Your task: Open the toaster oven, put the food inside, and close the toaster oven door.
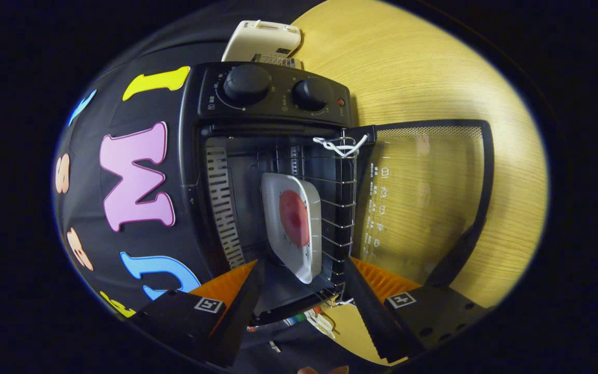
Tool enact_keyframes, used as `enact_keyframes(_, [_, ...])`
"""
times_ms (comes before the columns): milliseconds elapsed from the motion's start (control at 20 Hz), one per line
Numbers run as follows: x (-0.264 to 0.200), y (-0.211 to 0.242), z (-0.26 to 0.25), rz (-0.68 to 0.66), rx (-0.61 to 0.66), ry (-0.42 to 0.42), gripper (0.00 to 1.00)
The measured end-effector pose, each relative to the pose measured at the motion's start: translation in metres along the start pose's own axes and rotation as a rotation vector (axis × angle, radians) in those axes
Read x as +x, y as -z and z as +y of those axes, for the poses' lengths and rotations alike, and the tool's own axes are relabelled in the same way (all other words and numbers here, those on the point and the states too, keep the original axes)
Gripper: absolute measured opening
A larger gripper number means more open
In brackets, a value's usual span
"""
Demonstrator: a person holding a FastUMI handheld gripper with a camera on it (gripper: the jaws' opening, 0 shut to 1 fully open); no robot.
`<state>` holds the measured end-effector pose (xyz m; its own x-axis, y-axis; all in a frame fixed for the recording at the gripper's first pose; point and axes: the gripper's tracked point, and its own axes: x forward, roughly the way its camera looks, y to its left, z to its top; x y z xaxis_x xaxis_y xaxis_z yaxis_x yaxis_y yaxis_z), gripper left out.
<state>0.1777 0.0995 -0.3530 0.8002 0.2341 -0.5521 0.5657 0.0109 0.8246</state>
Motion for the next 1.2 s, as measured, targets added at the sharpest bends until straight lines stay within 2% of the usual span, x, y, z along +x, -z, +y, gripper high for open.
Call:
enact_keyframes(150, [-0.032,0.020,0.000,0.070,-0.127,0.006,0.98])
enact_keyframes(400, [-0.082,0.039,-0.029,0.156,-0.598,0.083,0.98])
enact_keyframes(600, [-0.103,0.024,-0.089,0.173,-1.022,0.258,0.98])
enact_keyframes(750, [-0.104,0.020,-0.133,0.200,-1.258,0.392,0.99])
enact_keyframes(950, [-0.092,0.009,-0.166,0.204,-1.466,0.479,0.99])
enact_keyframes(1050, [-0.078,0.004,-0.175,0.194,-1.507,0.504,0.99])
enact_keyframes(1200, [-0.063,0.004,-0.164,0.170,-1.528,0.509,1.00])
